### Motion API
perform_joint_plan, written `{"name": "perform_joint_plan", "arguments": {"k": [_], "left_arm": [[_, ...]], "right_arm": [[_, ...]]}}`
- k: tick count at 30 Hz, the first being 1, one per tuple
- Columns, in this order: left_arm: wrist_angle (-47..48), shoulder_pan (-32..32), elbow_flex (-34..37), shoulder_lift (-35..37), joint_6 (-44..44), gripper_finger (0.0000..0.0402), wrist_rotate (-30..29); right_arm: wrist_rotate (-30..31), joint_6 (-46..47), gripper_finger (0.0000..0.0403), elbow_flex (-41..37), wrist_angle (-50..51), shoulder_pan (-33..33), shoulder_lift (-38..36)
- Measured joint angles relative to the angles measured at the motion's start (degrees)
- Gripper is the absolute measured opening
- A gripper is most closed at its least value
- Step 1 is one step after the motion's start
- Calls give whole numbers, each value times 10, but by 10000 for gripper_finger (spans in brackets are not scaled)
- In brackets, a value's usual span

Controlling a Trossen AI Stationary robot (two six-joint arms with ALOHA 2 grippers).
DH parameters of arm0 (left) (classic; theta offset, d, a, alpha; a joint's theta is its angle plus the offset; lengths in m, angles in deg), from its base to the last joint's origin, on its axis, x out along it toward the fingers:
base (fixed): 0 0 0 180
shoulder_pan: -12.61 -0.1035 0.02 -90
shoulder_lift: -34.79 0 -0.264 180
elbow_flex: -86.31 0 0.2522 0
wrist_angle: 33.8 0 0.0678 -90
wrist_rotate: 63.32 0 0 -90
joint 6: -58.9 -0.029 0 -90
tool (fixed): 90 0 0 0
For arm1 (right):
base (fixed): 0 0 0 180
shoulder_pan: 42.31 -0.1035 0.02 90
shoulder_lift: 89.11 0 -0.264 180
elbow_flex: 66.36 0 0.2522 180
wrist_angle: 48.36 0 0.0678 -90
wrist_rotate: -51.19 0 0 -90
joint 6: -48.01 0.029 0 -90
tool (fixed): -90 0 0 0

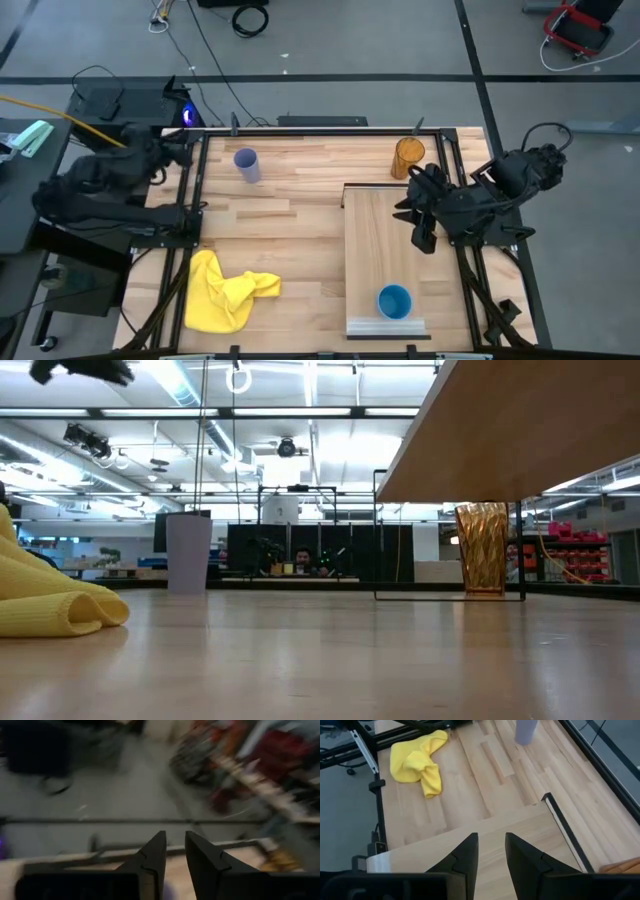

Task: Stack small to large cups/mugs on shelf
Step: Move the purple cup

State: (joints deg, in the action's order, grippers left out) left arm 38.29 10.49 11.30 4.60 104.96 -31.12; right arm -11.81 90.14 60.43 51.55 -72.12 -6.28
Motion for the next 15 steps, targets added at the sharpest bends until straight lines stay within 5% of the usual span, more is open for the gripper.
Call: {"name": "perform_joint_plan", "arguments": {"k": [4,8,15], "left_arm": [[122,-40,-51,-68,76,81,33],[143,-108,-62,-119,75,92,97],[129,-305,-58,-198,-9,100,292]], "right_arm": [[0,-9,105,0,1,13,0],[-2,-21,105,0,2,27,0],[-22,-21,105,0,2,30,0]]}}
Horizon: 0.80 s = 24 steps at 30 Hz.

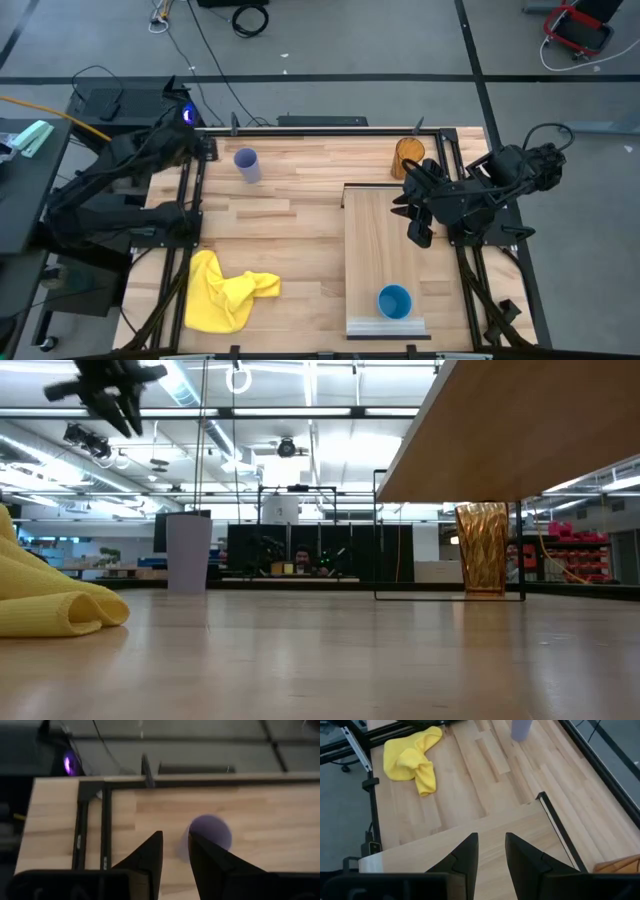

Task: Stack small to large cups/mugs on shelf
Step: Move the purple cup

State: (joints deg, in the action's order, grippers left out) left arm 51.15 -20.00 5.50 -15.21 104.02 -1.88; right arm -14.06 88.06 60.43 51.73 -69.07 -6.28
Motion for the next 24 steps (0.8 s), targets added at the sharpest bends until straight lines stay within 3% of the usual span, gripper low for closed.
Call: {"name": "perform_joint_plan", "arguments": {"k": [4,8,13,18,24], "left_arm": [[-66,-106,0,-63,-82,100,144],[-118,-179,0,-131,-140,109,233],[-109,-226,1,-220,-178,122,266],[-117,-232,1,-295,-205,137,328],[-116,-231,1,-334,-218,155,365]], "right_arm": [[-11,2,105,0,0,0,0],[-26,19,105,0,0,0,0],[-36,37,105,0,0,0,0],[-37,37,105,0,0,0,0],[-37,37,105,0,0,0,0]]}}
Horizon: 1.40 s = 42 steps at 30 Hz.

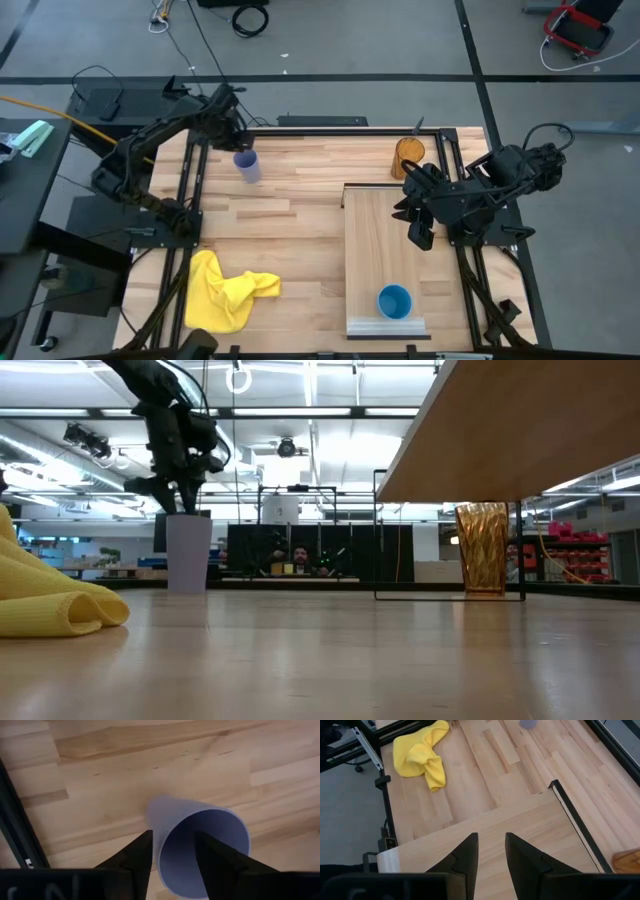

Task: Stack small to large cups/mugs on shelf
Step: Move the purple cup

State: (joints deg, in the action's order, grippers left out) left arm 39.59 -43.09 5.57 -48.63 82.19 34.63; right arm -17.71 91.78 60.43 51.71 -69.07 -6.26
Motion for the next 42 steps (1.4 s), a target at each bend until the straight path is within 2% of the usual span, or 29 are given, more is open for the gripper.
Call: {"name": "perform_joint_plan", "arguments": {"k": [17,42], "left_arm": [[38,1,0,-6,-1,150,-46],[33,40,0,-47,12,127,-48]], "right_arm": [[0,-2,105,0,0,0,0],[12,13,105,0,0,0,0]]}}
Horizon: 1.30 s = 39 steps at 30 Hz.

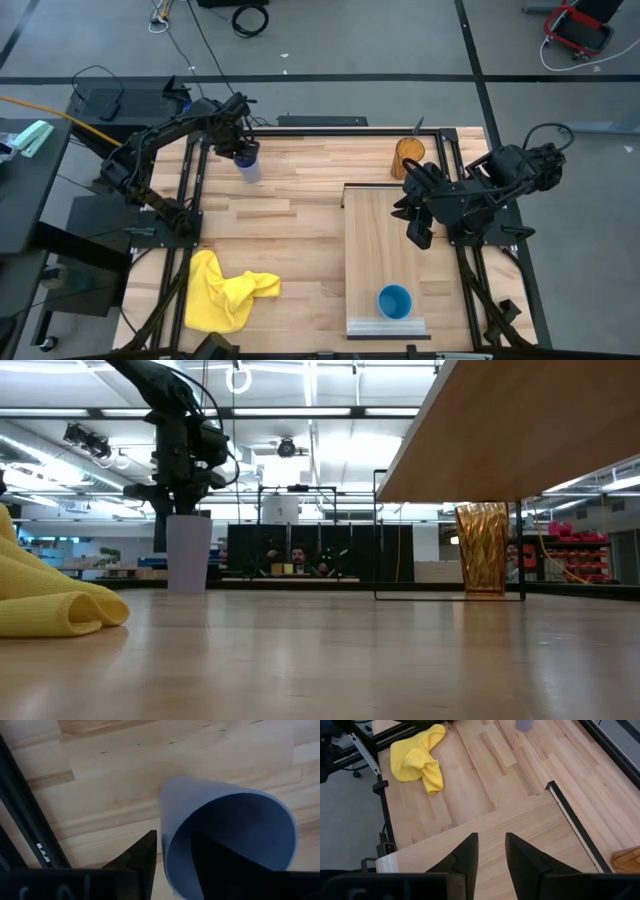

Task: Stack small to large cups/mugs on shelf
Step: Move the purple cup

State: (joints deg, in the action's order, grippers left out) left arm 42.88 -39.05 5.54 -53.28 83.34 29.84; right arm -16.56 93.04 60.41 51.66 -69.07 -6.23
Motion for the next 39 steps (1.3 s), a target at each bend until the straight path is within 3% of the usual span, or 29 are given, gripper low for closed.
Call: {"name": "perform_joint_plan", "arguments": {"k": [7,15,22,26,33,39], "left_arm": [[-1,0,0,1,1,95,0],[-2,1,0,1,3,14,1],[7,18,-25,2,-11,17,27],[31,57,-81,2,-11,10,31],[87,170,-238,2,-4,9,28],[129,267,-371,-5,28,9,-9]], "right_arm": [[0,0,105,0,0,0,0],[0,-1,105,0,0,0,0],[0,-2,105,0,14,0,0],[0,-2,105,0,23,0,0],[0,-2,105,0,38,0,0],[0,-2,105,0,38,0,-6]]}}
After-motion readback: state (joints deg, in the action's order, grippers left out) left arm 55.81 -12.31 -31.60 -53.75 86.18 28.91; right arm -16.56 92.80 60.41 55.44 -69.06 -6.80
